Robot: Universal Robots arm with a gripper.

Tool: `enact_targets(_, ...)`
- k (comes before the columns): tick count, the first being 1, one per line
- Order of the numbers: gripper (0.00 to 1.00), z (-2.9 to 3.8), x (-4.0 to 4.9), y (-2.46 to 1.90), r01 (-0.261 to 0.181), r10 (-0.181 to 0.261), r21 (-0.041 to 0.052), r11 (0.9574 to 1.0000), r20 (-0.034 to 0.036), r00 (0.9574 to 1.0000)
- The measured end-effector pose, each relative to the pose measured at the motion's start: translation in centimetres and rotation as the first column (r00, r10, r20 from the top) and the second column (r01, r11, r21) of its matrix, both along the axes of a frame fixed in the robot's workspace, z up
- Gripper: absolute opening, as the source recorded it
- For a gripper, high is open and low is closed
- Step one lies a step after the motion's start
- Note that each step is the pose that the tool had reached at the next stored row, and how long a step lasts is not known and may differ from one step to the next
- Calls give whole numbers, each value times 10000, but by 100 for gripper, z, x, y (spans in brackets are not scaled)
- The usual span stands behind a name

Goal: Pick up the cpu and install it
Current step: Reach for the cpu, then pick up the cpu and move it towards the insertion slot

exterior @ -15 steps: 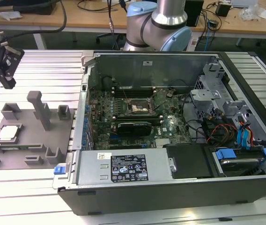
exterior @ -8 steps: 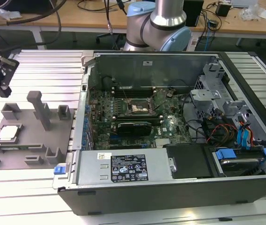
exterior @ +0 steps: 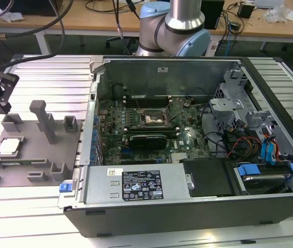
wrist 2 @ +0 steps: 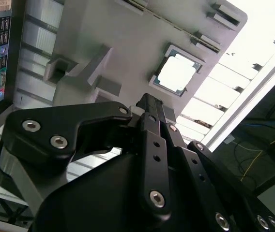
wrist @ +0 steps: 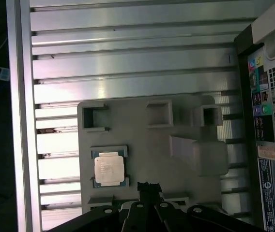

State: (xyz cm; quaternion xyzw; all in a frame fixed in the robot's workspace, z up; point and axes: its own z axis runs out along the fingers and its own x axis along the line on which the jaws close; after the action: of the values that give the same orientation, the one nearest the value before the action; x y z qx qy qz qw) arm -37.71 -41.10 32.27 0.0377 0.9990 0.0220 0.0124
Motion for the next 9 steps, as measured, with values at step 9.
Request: enact_targets(9, 11, -6, 1, 0, -1, 1, 2, 10000, 2, 10000)
